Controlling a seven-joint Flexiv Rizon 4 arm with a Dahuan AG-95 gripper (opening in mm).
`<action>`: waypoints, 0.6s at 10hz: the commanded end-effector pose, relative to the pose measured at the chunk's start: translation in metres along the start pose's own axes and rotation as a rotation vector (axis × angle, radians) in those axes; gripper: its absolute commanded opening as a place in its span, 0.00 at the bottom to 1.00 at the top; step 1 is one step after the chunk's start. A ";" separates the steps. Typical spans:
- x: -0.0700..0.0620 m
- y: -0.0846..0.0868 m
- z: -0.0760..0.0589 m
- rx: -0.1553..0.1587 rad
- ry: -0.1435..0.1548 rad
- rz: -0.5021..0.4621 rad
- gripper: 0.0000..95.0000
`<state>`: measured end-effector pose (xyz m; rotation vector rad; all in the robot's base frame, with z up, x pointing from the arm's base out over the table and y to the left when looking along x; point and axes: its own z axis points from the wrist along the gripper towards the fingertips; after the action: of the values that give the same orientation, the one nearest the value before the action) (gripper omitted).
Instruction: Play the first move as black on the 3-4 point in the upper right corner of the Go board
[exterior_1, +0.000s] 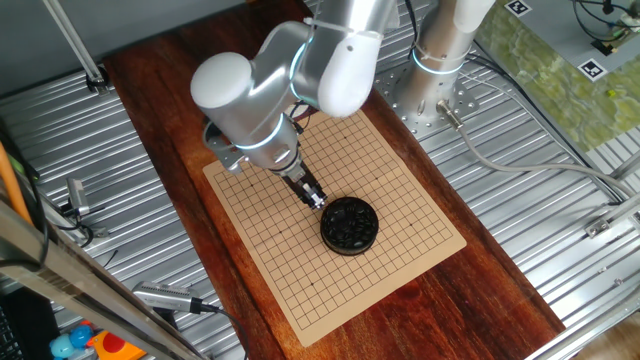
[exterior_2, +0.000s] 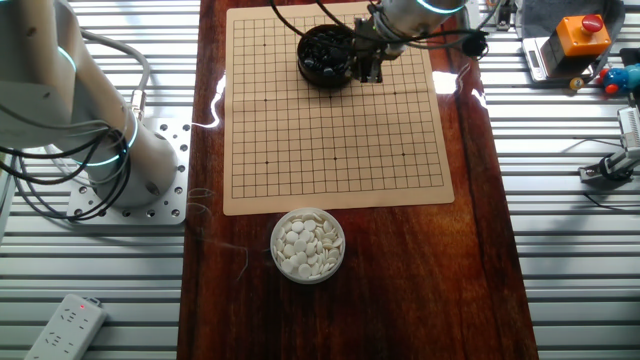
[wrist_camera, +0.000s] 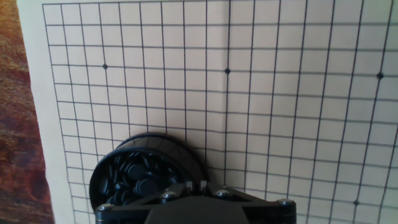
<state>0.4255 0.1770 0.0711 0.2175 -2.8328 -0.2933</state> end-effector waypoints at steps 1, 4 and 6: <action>-0.003 -0.003 -0.001 0.015 0.000 -0.017 0.00; -0.014 -0.012 -0.001 0.069 -0.019 -0.070 0.00; -0.023 -0.020 0.000 0.139 -0.037 -0.134 0.00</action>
<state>0.4458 0.1644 0.0634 0.3888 -2.8740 -0.1663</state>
